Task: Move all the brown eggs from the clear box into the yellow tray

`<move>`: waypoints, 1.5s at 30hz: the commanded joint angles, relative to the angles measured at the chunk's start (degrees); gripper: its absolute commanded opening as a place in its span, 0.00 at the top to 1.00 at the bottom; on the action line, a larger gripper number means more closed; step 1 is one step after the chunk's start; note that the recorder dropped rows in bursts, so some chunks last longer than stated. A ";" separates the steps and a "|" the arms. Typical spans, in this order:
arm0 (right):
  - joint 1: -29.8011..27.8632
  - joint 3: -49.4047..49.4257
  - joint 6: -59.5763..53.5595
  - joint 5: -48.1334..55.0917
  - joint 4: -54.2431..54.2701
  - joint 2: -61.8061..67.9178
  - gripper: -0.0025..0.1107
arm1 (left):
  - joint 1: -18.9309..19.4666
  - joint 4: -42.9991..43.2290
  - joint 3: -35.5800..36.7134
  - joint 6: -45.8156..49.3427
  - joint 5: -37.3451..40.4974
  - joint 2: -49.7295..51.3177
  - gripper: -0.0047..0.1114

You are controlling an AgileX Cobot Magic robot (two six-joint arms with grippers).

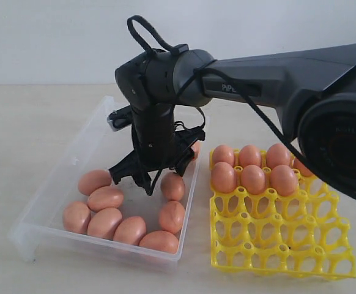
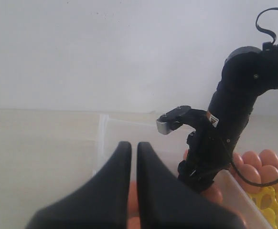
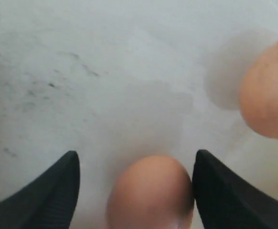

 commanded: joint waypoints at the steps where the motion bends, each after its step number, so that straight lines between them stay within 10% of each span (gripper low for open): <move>1: 0.03 -0.21 -11.02 -3.73 3.52 -0.06 0.63 | -0.45 -0.13 0.15 -0.47 -0.29 -0.15 0.92; 18: 0.03 -0.21 -25.58 2.23 2.29 -0.06 0.68 | -0.45 -0.13 0.15 -0.47 -0.11 -0.15 0.92; 26: 0.03 -0.21 -26.19 2.85 -0.54 -0.06 0.37 | -0.45 -0.13 0.15 -0.47 -0.11 -0.15 0.92; 45: 0.03 -0.21 -24.45 5.37 -3.88 -0.06 0.37 | -0.45 -0.13 0.15 -0.47 -0.26 -0.15 0.92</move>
